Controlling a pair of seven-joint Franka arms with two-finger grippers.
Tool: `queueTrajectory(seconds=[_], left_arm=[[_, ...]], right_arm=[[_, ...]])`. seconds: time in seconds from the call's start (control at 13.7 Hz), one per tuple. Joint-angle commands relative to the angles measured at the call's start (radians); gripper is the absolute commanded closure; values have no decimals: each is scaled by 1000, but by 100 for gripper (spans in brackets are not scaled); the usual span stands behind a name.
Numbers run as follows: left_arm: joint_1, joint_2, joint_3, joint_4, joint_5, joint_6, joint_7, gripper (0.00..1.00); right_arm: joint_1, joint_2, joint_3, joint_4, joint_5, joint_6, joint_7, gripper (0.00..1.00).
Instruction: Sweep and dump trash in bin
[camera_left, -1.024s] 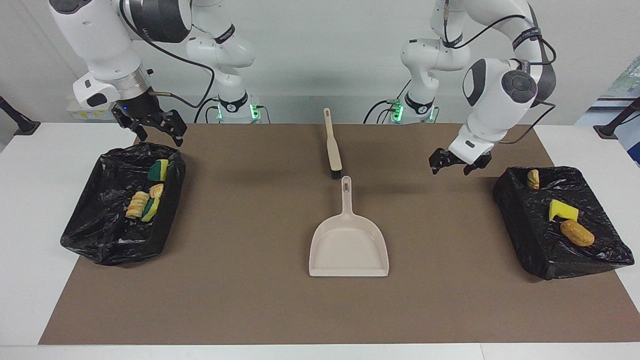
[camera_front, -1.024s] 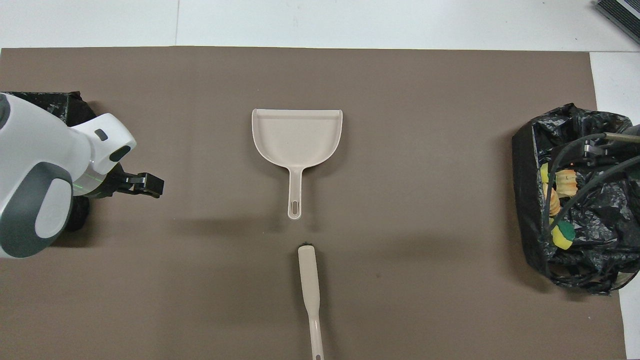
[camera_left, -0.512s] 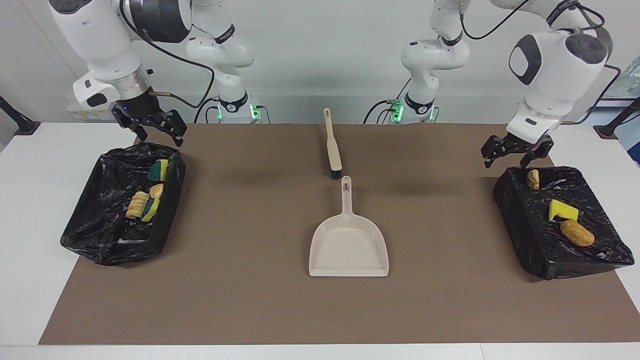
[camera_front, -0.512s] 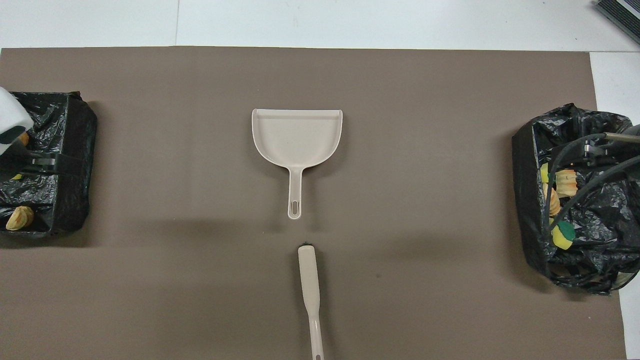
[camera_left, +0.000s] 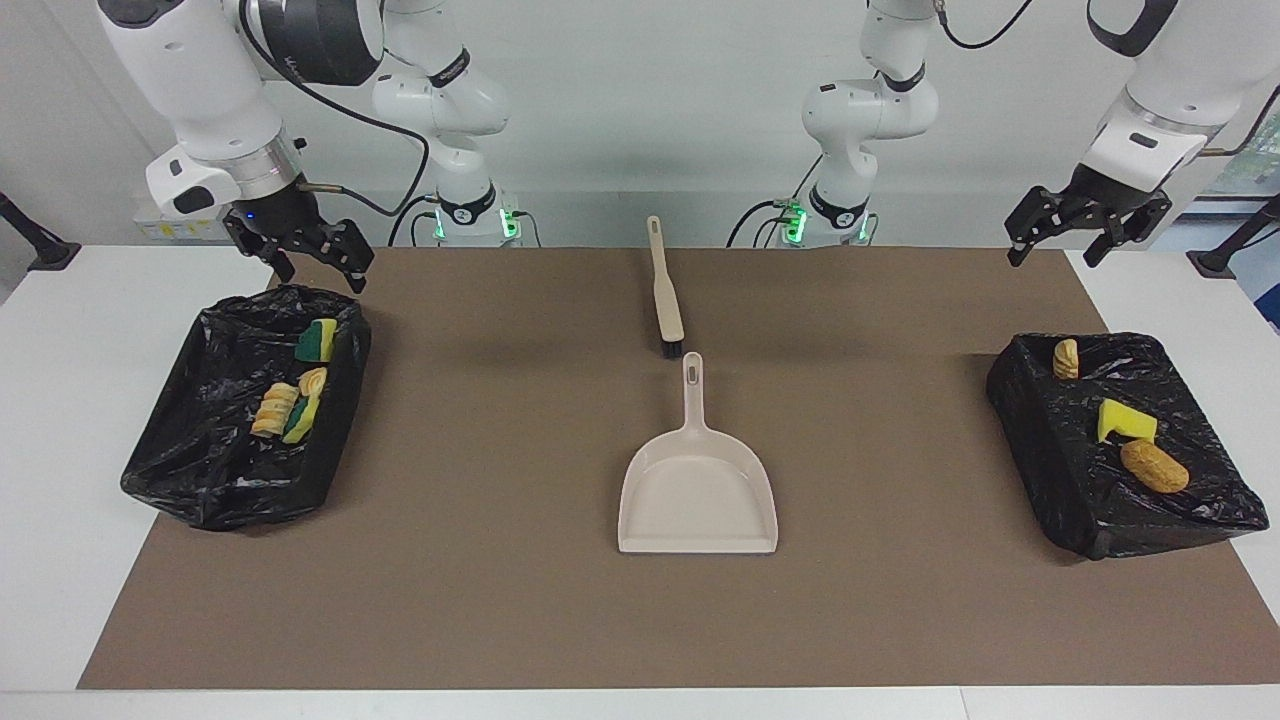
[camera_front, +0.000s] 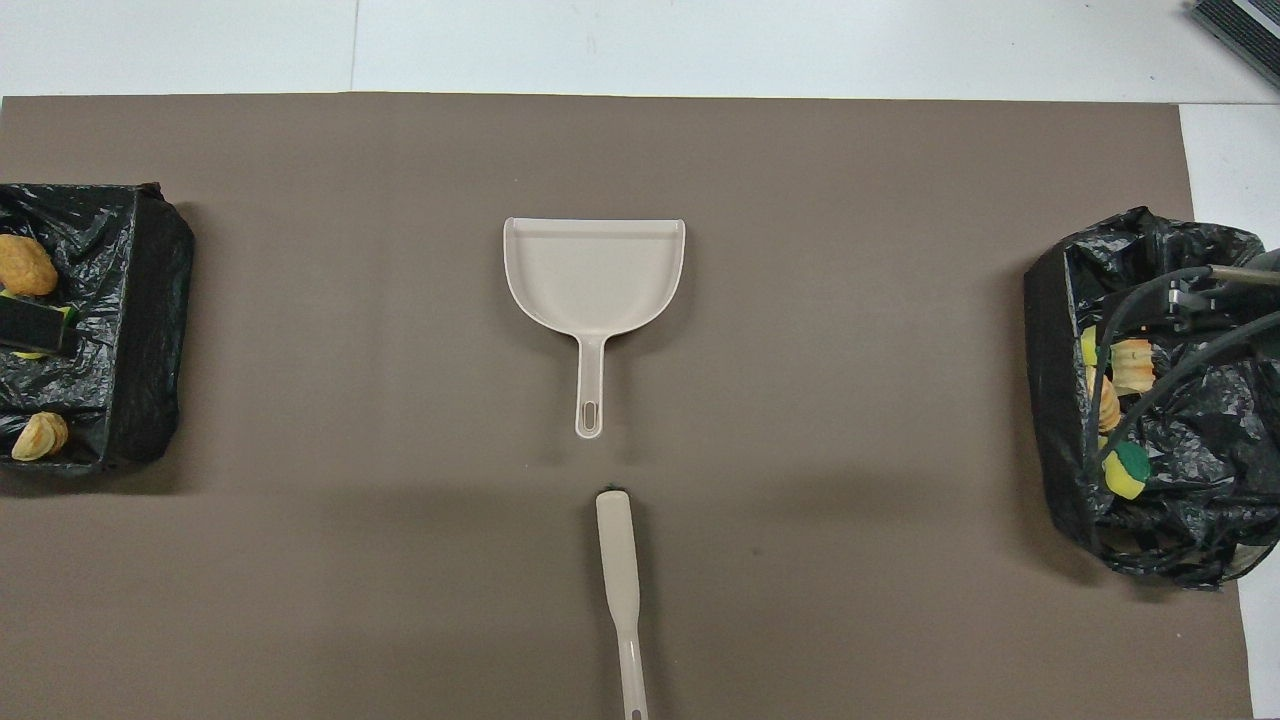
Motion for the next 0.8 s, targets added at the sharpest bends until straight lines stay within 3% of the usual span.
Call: queueTrajectory(seconds=[0.0,0.15,0.73], left_arm=[[27,8,-9,17,-30,-42,41,0],[29,-42,-12,-61,-29,-13,38,0],[26,-36,-14,-56,-18,8,37,0]], right_arm=[[-4,-4,0,-7,17,9,11,0],[-4,-4,0,-7,17,9,10,0],[-4,-4,0,-7,17,9,11,0]])
